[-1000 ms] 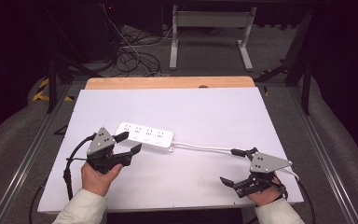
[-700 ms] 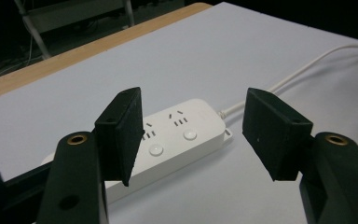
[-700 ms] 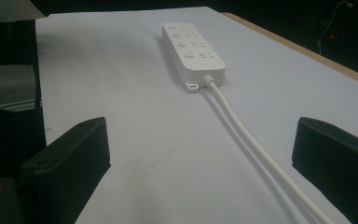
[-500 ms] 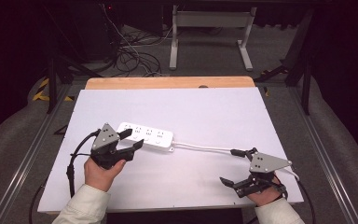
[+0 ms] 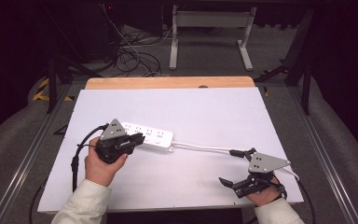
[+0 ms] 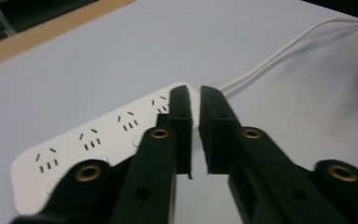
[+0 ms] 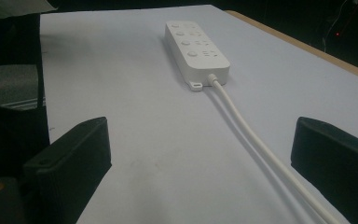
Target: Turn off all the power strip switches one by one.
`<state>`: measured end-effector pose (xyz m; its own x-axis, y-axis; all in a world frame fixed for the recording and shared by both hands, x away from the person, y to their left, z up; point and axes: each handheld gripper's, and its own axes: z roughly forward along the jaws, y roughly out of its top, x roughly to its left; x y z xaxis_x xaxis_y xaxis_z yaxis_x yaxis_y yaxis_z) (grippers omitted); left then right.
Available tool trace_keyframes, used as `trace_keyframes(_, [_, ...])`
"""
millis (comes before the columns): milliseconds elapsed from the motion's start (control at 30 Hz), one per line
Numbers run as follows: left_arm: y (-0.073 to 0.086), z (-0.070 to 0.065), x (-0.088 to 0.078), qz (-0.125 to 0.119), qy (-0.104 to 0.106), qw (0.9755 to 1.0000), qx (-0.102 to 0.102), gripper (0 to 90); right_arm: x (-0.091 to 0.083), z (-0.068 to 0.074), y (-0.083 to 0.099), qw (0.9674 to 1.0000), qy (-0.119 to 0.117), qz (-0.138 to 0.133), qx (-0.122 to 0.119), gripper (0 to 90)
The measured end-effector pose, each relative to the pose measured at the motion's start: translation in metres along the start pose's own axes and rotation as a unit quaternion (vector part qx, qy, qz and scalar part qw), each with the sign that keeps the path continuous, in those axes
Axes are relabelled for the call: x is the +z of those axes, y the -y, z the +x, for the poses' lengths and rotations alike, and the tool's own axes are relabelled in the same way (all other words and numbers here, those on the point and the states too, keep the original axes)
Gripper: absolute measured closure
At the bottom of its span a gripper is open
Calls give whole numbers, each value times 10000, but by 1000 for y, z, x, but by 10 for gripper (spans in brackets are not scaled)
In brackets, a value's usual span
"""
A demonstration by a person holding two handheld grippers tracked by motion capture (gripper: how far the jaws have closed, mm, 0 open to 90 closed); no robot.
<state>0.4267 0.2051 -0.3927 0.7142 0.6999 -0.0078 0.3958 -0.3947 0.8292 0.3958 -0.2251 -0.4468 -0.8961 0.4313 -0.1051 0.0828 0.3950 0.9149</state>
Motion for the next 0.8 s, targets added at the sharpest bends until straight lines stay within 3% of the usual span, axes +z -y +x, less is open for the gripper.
trace_keyframes(67, [-2,2,4,72,90,9999,-120,897,0,0,0,10000,-4,-2,-4,55])
trace_keyframes(367, [-8,7,30,302,323,9986,-303,900,0,0,0,10000,-21,-12,0,56])
trace_keyframes(800, [-1,11,69,679,100,9974,-213,900,0,0,0,10000,-46,4,-18,59])
